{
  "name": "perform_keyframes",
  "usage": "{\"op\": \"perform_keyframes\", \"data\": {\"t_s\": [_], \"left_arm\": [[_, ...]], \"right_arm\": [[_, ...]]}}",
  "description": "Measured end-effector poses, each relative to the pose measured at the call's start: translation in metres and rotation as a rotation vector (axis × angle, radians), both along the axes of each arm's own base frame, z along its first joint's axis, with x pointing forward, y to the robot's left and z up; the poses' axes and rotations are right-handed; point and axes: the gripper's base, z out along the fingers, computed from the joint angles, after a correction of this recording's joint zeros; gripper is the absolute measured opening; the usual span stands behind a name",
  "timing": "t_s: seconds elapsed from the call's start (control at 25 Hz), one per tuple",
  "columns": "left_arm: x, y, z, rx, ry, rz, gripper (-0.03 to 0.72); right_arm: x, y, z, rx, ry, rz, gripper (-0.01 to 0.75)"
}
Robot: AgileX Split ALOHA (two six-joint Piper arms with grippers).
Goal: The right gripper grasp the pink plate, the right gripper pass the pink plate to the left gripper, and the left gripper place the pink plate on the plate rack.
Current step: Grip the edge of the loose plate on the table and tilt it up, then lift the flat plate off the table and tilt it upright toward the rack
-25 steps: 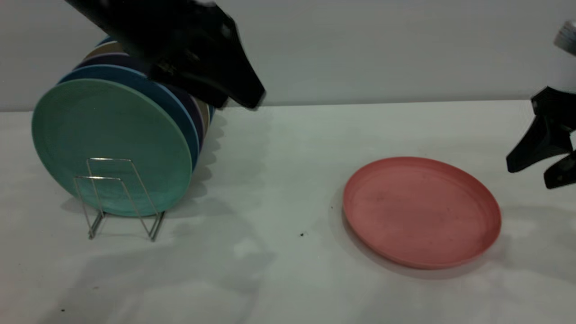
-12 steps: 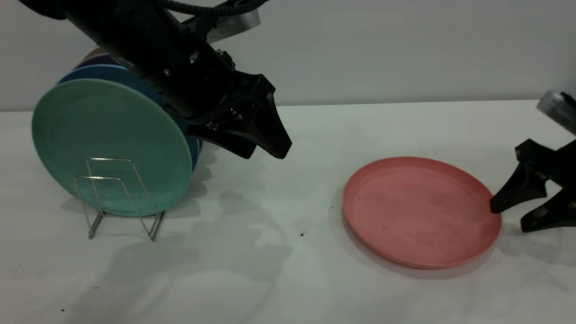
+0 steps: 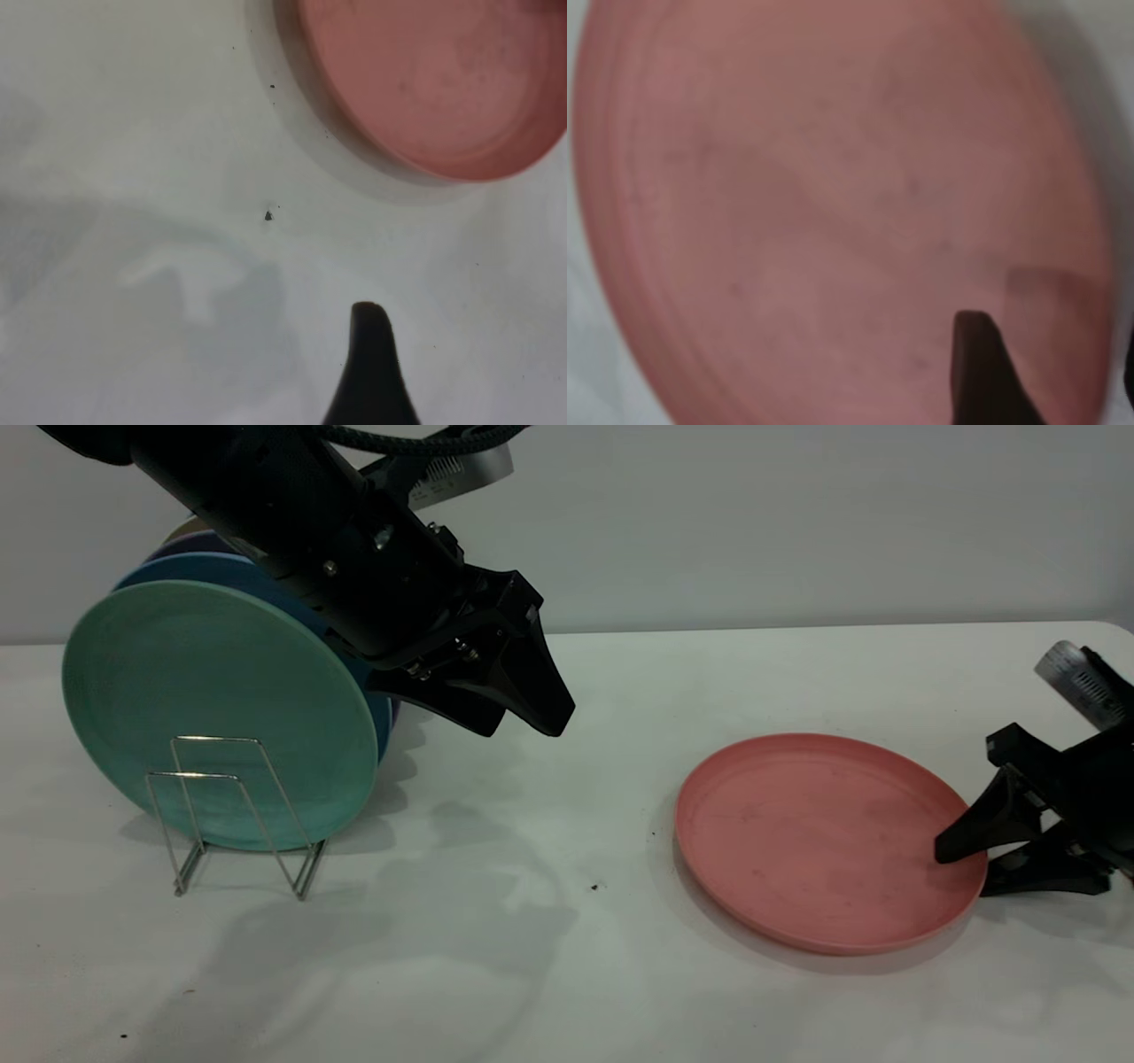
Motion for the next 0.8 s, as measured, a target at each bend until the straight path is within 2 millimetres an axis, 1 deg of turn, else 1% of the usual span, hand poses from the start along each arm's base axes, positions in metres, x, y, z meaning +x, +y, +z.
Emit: {"op": "perform_keyframes", "data": {"t_s": [0.08, 0.12, 0.16, 0.24, 0.28, 0.32, 0.36, 0.44, 0.56, 0.68, 0.8], "left_arm": [[0.001, 0.000, -0.001, 0.002, -0.003, 0.004, 0.590], [0.001, 0.000, -0.001, 0.003, -0.004, 0.005, 0.590], [0.001, 0.000, -0.001, 0.004, -0.009, 0.008, 0.590], [0.002, 0.001, -0.001, 0.006, -0.017, 0.015, 0.590], [0.003, 0.001, -0.001, 0.006, -0.019, 0.016, 0.590], [0.003, 0.001, -0.001, 0.007, -0.024, 0.020, 0.590], [0.003, 0.001, -0.001, 0.007, -0.026, 0.022, 0.590], [0.005, 0.000, 0.001, 0.005, -0.034, 0.023, 0.590], [0.008, -0.002, 0.006, -0.011, -0.043, 0.025, 0.590], [0.009, -0.003, 0.008, -0.026, -0.039, 0.031, 0.590], [0.009, -0.004, 0.008, -0.028, -0.038, 0.031, 0.590]], "right_arm": [[0.001, 0.002, -0.003, 0.025, -0.004, 0.021, 0.363], [0.002, 0.002, -0.003, 0.027, -0.008, 0.026, 0.330], [0.002, 0.002, -0.004, 0.027, -0.009, 0.030, 0.285], [0.002, 0.002, -0.005, 0.023, -0.015, 0.042, 0.171], [0.002, 0.003, -0.004, 0.026, -0.021, 0.056, 0.101], [0.002, 0.004, -0.004, 0.036, -0.025, 0.065, 0.057], [0.002, 0.005, -0.002, 0.053, -0.033, 0.084, 0.036], [0.001, 0.010, 0.001, 0.104, -0.053, 0.129, 0.022], [0.002, 0.020, 0.014, 0.168, -0.108, 0.189, 0.020], [0.006, 0.033, 0.030, 0.188, -0.157, 0.224, 0.019], [0.007, 0.046, 0.037, 0.191, -0.177, 0.268, 0.019]]}}
